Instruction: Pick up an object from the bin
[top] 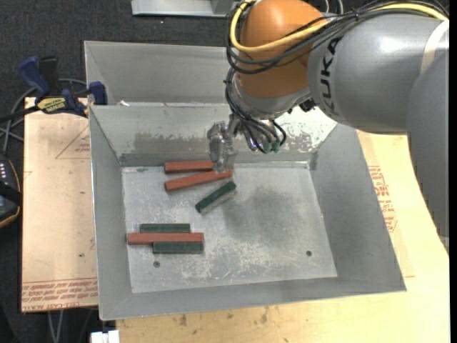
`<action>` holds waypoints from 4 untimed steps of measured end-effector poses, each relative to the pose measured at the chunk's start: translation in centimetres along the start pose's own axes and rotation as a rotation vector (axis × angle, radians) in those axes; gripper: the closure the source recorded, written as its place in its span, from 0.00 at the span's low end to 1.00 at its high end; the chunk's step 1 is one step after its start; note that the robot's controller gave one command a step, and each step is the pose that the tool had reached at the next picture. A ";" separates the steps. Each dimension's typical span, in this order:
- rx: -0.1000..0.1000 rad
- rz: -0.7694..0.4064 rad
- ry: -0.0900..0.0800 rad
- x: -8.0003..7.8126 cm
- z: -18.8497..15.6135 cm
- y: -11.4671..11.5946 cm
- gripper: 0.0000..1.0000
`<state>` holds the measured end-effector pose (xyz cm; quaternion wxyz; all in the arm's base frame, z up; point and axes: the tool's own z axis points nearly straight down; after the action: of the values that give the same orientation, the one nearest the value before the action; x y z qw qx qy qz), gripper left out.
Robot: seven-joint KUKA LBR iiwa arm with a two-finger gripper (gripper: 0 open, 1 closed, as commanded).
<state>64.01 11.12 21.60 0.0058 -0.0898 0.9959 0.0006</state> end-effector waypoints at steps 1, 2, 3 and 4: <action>-0.001 0.123 0.019 3.7 10.7 1.6 1.00; -0.001 0.144 0.008 2.7 10.1 2.3 1.00; -0.001 0.144 0.009 2.7 10.1 2.2 0.00; -0.001 0.069 0.004 -0.3 14.6 1.4 0.00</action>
Offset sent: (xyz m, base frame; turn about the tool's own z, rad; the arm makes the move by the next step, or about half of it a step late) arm -0.0355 0.0081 -0.1028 0.1244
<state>64.27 12.57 7.00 0.0036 -0.0555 0.9985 0.0013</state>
